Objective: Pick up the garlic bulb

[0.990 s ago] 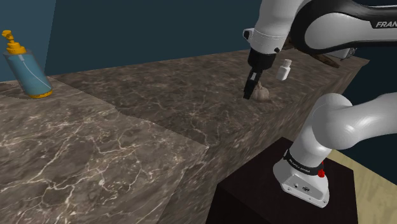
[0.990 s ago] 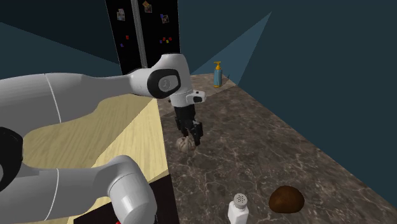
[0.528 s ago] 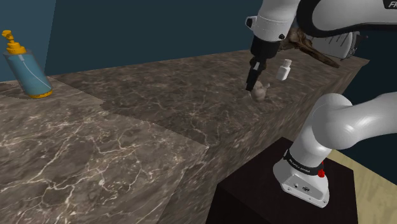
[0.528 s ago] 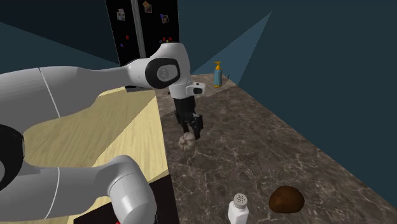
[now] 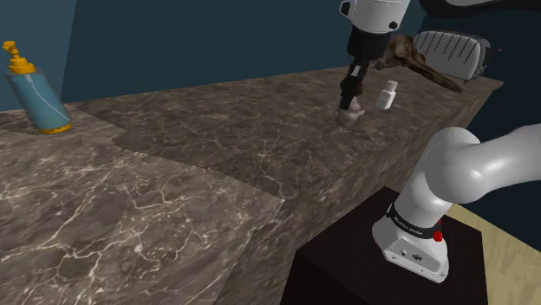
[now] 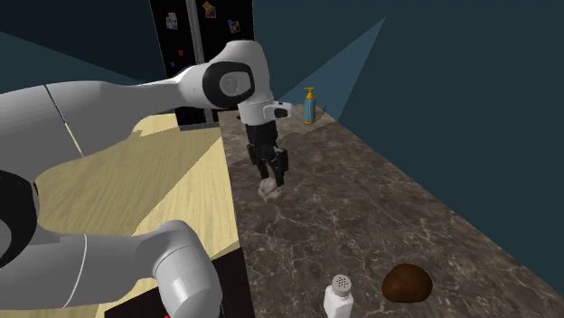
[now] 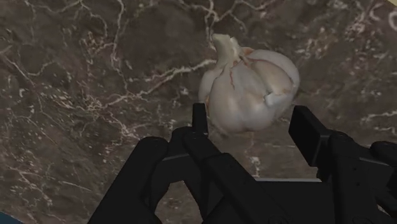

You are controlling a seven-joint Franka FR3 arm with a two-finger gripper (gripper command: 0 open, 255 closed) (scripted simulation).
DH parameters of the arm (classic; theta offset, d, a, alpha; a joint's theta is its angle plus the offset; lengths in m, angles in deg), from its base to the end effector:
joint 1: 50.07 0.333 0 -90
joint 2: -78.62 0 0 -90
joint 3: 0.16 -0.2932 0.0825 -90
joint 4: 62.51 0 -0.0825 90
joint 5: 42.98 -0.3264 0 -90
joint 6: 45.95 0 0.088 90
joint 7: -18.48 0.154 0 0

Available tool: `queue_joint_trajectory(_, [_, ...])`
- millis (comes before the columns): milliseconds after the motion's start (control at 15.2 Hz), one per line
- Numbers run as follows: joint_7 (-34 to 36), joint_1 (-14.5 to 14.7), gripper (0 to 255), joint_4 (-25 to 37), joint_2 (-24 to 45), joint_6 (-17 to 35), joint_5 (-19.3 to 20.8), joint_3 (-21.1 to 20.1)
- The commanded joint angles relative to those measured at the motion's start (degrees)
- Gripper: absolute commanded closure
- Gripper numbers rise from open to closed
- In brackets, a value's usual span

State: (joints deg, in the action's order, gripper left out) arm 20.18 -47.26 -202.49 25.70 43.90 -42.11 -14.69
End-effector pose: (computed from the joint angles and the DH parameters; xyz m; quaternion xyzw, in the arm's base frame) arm 0.2239 0.0825 0.5182 0.9901 0.0881 0.0289 0.1055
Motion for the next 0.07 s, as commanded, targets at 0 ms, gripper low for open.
queue_joint_trajectory(0, [0.01,-0.02,255,0.66,0.11,-0.55,0.0,-0.03])
